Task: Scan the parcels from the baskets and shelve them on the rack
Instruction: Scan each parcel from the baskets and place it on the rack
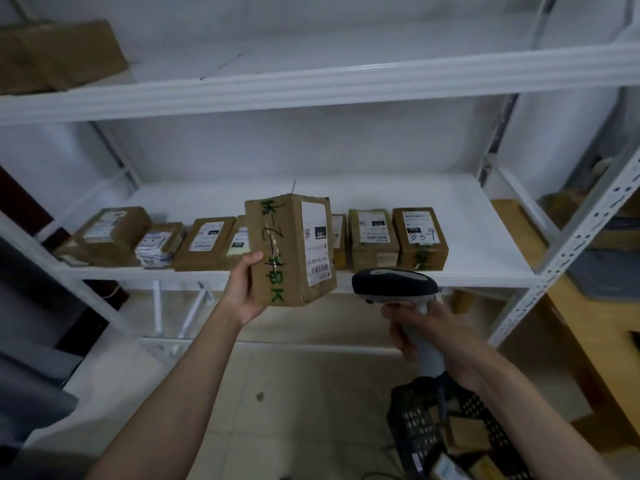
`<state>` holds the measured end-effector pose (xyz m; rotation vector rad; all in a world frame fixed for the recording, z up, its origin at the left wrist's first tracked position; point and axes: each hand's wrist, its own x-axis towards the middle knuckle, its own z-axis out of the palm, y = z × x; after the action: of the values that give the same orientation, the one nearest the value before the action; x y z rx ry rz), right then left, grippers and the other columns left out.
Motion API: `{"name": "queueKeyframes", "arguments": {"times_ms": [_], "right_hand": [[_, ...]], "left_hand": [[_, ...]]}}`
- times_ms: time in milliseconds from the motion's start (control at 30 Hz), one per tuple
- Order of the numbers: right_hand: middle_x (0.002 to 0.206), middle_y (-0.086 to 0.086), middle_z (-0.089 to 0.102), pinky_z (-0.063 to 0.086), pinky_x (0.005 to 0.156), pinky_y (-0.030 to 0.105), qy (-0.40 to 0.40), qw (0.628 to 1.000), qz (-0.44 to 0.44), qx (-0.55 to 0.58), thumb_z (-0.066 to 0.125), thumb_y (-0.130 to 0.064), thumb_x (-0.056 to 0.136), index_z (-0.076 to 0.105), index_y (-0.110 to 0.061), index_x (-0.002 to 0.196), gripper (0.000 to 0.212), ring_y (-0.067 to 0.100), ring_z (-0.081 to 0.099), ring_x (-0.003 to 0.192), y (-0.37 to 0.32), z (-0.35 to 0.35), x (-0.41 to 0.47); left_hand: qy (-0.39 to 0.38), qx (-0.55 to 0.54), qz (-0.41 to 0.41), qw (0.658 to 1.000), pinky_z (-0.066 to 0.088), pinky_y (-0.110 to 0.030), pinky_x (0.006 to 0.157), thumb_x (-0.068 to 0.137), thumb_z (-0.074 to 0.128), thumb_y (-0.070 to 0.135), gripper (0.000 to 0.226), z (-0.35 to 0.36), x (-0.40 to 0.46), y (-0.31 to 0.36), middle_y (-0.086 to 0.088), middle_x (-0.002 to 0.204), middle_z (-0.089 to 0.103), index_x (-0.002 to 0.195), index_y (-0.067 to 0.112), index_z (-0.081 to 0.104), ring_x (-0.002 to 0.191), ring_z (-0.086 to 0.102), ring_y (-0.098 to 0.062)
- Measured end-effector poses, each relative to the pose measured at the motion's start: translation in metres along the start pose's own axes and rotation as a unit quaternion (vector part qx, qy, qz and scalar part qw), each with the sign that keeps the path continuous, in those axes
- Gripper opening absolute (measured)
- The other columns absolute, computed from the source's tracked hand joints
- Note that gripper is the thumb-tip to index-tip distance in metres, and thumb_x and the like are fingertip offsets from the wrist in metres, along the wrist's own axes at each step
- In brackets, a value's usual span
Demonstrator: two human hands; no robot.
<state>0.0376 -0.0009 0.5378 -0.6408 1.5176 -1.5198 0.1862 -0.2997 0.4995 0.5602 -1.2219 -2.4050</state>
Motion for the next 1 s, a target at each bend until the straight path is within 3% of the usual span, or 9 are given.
{"name": "queueKeyframes", "arguments": {"times_ms": [200,400,500,733,900,1000], "right_hand": [[0.067,0.017,0.062,0.042,0.047,0.03,0.009,1.0,0.006,-0.01,0.08,-0.043,0.081,0.075,-0.023,0.082,0.021,0.021,0.047,0.046,0.0,-0.004,-0.001],[0.062,0.013,0.059,0.04,0.044,0.027,0.016,1.0,-0.007,-0.023,0.077,-0.041,0.084,0.071,-0.027,0.068,0.023,0.018,0.047,0.044,-0.006,-0.006,0.005],[0.064,0.013,0.06,0.042,0.046,0.027,-0.006,1.0,-0.022,-0.017,0.077,-0.044,0.08,0.072,-0.026,0.074,0.02,0.019,0.047,0.046,-0.015,-0.007,0.008],[0.065,0.014,0.057,0.041,0.046,0.028,-0.023,0.999,-0.029,-0.023,0.075,-0.033,0.09,0.073,-0.022,0.084,0.012,0.018,0.045,0.048,-0.024,-0.006,0.01],[0.066,0.012,0.056,0.041,0.047,0.028,-0.015,0.998,-0.066,0.007,0.071,-0.023,0.095,0.067,-0.015,0.111,0.019,0.018,0.046,0.051,-0.035,0.004,0.023],[0.066,0.01,0.056,0.042,0.047,0.027,-0.005,0.994,-0.102,0.026,0.065,-0.02,0.098,0.067,-0.015,0.105,0.009,0.018,0.046,0.053,-0.045,0.007,0.036]], "left_hand": [[-0.01,0.0,0.011,1.0,0.053,-0.052,0.094,0.052,0.092,0.039,0.063,0.004,-0.003,0.006,-0.01,0.12,0.071,0.112,0.026,0.078,0.11,0.067,-0.03],[-0.016,0.006,0.015,1.0,0.056,-0.047,0.089,0.061,0.084,0.035,0.049,0.008,-0.002,0.014,-0.008,0.116,0.073,0.109,0.027,0.079,0.105,0.07,-0.026],[-0.012,0.014,0.014,1.0,0.053,-0.05,0.093,0.049,0.093,0.041,0.066,0.008,-0.001,0.018,-0.01,0.117,0.071,0.111,0.026,0.077,0.106,0.068,-0.028],[0.013,0.002,0.025,1.0,0.046,-0.054,0.103,0.049,0.092,0.041,0.087,0.001,-0.009,0.025,-0.013,0.124,0.067,0.129,0.021,0.064,0.114,0.061,-0.032],[0.051,-0.028,0.053,0.997,0.054,-0.049,0.093,0.077,0.068,0.039,0.053,0.007,-0.015,0.042,-0.012,0.127,0.068,0.126,0.021,0.069,0.114,0.063,-0.031],[0.057,-0.037,0.088,0.994,0.05,-0.05,0.098,0.086,0.06,0.043,0.047,0.014,-0.023,0.066,-0.011,0.127,0.067,0.127,0.022,0.07,0.116,0.061,-0.031]]}}
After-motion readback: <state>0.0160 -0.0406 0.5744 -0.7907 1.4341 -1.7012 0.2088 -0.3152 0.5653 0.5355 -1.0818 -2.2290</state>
